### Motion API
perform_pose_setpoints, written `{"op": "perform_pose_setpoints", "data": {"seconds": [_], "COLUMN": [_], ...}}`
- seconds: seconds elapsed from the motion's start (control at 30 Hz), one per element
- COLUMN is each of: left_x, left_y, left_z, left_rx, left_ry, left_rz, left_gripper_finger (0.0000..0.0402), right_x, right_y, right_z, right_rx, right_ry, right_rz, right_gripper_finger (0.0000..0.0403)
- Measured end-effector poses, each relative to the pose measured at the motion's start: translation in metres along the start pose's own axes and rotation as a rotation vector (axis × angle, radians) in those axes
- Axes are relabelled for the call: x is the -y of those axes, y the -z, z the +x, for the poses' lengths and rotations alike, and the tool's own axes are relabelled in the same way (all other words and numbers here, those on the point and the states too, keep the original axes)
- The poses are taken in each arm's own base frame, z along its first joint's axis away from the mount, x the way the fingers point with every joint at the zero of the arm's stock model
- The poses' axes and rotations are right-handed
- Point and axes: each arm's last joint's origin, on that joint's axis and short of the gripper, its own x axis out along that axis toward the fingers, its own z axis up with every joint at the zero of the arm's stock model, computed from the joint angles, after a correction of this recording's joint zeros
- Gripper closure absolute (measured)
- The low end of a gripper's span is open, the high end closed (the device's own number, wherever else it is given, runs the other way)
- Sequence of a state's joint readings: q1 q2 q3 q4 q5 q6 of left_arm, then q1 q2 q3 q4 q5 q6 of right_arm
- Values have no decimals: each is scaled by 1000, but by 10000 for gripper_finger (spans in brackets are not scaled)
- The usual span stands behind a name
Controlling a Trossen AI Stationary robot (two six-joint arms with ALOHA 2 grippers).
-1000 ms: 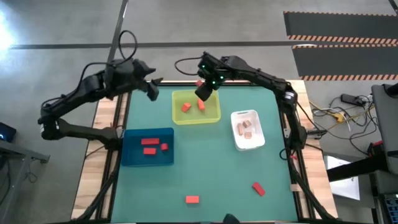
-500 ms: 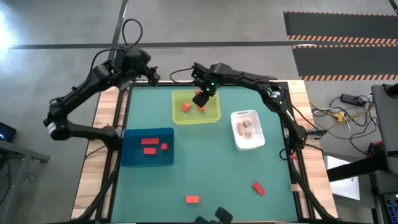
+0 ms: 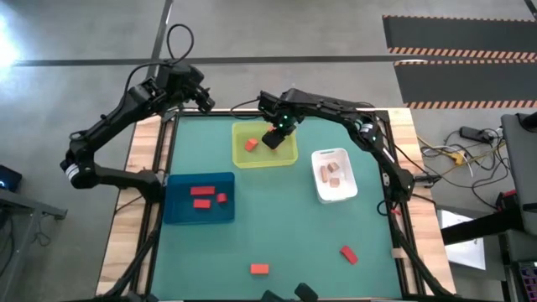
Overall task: Sort & place blocks by color
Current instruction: Put the orange block into the yellow bin, then put the brown block into the white bin
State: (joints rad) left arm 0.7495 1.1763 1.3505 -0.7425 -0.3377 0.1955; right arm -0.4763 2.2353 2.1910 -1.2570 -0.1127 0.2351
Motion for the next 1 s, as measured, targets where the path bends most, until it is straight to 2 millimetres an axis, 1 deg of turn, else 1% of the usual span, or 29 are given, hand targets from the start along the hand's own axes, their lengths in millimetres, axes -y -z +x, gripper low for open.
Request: {"op": "perform_pose_setpoints", "data": {"seconds": [0.23,0.37,0.7,0.83,0.93,1.0], "left_x": [2,2,1,1,2,2], "left_y": [7,7,8,8,8,8], "left_z": [6,6,2,2,3,3], "left_rx": [-31,-34,-29,-29,-31,-28], "left_ry": [-8,-8,-8,-8,-1,17], "left_rz": [57,61,55,36,-7,-44], "left_gripper_finger": [181,181,181,181,181,181], "right_x": [0,0,0,2,6,11], "right_y": [0,0,0,-1,0,1], "right_z": [1,2,2,1,-6,-17], "right_rx": [3,0,1,2,5,25], "right_ry": [-1,0,0,0,-7,-26], "right_rz": [13,17,-19,-54,-79,-90], "right_gripper_finger": [273,270,223,212,209,209]}}
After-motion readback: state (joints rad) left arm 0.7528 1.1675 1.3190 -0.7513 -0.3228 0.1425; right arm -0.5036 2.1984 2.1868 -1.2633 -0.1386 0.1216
